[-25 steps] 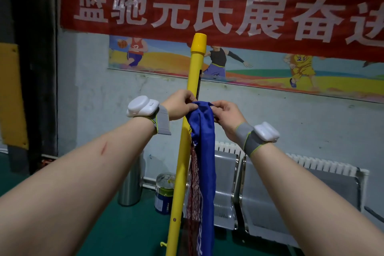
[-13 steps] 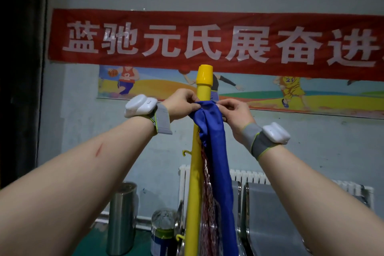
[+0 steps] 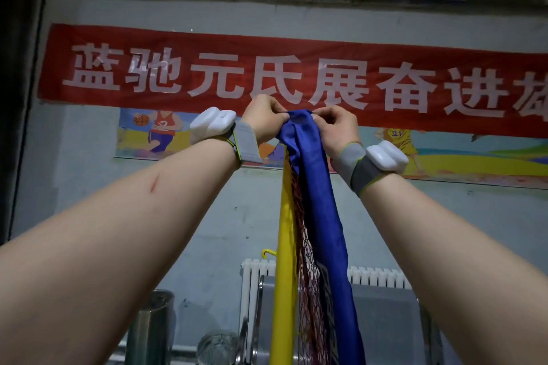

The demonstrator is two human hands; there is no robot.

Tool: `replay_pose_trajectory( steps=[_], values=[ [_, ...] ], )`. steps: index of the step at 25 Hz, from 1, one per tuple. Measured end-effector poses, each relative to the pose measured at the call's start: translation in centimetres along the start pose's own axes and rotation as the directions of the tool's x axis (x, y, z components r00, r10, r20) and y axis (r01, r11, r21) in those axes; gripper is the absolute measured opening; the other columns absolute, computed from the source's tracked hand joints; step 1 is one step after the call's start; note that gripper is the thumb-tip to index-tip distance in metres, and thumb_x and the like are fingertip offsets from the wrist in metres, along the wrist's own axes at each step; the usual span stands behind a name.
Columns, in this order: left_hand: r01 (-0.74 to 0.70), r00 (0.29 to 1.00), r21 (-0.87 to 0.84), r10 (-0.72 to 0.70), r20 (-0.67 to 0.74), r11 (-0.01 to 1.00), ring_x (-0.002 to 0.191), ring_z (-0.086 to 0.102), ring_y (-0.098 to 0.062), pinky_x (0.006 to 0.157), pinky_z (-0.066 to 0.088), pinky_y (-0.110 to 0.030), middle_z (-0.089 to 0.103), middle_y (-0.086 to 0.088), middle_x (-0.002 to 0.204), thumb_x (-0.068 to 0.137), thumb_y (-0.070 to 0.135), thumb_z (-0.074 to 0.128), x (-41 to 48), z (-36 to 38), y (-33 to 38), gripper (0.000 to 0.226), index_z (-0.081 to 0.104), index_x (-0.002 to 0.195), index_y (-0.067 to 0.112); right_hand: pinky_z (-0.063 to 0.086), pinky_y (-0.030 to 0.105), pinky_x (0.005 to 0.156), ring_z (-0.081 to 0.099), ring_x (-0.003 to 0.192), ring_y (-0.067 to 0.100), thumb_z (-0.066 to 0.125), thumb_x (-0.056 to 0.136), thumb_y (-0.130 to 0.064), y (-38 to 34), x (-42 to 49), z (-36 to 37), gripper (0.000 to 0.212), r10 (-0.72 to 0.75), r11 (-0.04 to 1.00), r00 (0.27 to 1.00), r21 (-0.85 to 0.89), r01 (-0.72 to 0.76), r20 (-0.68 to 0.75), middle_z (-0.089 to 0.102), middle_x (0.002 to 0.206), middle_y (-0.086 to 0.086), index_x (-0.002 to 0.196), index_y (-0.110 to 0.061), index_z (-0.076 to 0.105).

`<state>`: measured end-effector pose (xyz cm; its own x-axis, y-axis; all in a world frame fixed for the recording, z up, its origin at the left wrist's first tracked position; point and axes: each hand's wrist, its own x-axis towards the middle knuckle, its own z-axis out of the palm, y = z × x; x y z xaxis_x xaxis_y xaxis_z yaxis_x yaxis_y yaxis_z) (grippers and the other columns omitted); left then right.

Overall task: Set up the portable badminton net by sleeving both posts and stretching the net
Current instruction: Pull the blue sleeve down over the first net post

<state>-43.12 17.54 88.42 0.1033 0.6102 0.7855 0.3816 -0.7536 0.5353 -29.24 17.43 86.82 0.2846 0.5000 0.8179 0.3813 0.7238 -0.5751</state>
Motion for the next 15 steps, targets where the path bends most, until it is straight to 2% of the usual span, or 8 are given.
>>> replay_pose_trajectory(
  steps=[3, 5, 9, 11, 13, 15],
  values=[
    [0.063, 0.995, -0.043, -0.065, -0.069, 0.997, 0.087, 0.06, -0.03, 0.086, 0.053, -0.045, 0.058, -0.015, 0.08, 0.087, 0.008, 0.058, 1.1, 0.5, 0.4, 0.023, 0.056, 0.064, 0.01, 0.052, 0.039, 0.079, 0.056, 0.08, 0.022, 0.058, 0.088, -0.008, -0.3, 1.2, 0.1, 0.009, 0.033, 0.999, 0.999, -0.003, -0.033, 0.014, 0.057, 0.071, 0.0, 0.079, -0.009, 0.057],
    [0.104, 0.99, -0.087, -0.112, -0.09, 0.991, 0.084, 0.059, -0.027, 0.086, 0.054, -0.045, 0.06, -0.014, 0.08, 0.086, 0.007, 0.059, 1.7, 0.8, 0.4, 0.022, 0.059, 0.064, 0.007, 0.052, 0.039, 0.077, 0.057, 0.079, 0.022, 0.057, 0.088, -0.008, -0.3, 1.8, 0.1, 0.017, 0.071, 0.997, 0.997, 0.009, -0.072, 0.027, 0.057, 0.07, 0.001, 0.071, -0.012, 0.056],
    [0.168, 0.981, -0.159, -0.181, -0.071, 0.973, 0.084, 0.062, -0.029, 0.085, 0.055, -0.043, 0.063, -0.016, 0.083, 0.084, 0.006, 0.063, 2.6, 0.7, 0.3, 0.011, 0.067, 0.08, -0.003, 0.053, 0.04, 0.079, 0.059, 0.08, 0.024, 0.057, 0.086, -0.006, -0.4, 2.5, 0.2, 0.025, 0.143, 0.99, 0.989, -0.009, -0.143, 0.03, 0.06, 0.072, 0.004, 0.063, -0.015, 0.056],
    [0.209, 0.975, -0.156, -0.218, -0.041, 0.965, 0.074, 0.06, -0.028, 0.07, 0.056, -0.037, 0.062, -0.016, 0.08, 0.085, 0.007, 0.062, 2.9, 0.6, 0.3, 0.015, 0.065, 0.073, -0.001, 0.054, 0.041, 0.079, 0.059, 0.081, 0.026, 0.054, 0.086, -0.001, -0.3, 2.9, 0.3, 0.02, 0.182, 0.983, 0.983, -0.006, -0.182, 0.03, 0.062, 0.08, 0.009, 0.068, -0.008, 0.06],
    [0.241, 0.969, -0.142, -0.245, -0.014, 0.96, 0.059, 0.051, -0.021, 0.048, 0.045, -0.027, 0.056, -0.011, 0.07, 0.087, 0.009, 0.06, 3.1, 0.7, 0.3, 0.022, 0.059, 0.065, 0.004, 0.053, 0.038, 0.072, 0.056, 0.075, 0.027, 0.05, 0.084, 0.004, -0.2, 3.5, 0.3, 0.015, 0.22, 0.975, 0.974, -0.002, -0.221, 0.047, 0.06, 0.081, 0.013, 0.078, 0.0, 0.063],
    [0.264, 0.964, -0.151, -0.266, 0.009, 0.953, 0.055, 0.048, -0.017, 0.041, 0.041, -0.022, 0.051, -0.006, 0.065, 0.088, 0.007, 0.057, 3.1, 0.9, 0.3, 0.021, 0.053, 0.067, 0.008, 0.042, 0.035, 0.06, 0.044, 0.063, 0.022, 0.046, 0.083, 0.007, -0.2, 3.8, 0.2, 0.021, 0.275, 0.961, 0.957, -0.009, -0.275, 0.095, 0.05, 0.07, 0.01, 0.068, -0.004, 0.055]
  ],
)
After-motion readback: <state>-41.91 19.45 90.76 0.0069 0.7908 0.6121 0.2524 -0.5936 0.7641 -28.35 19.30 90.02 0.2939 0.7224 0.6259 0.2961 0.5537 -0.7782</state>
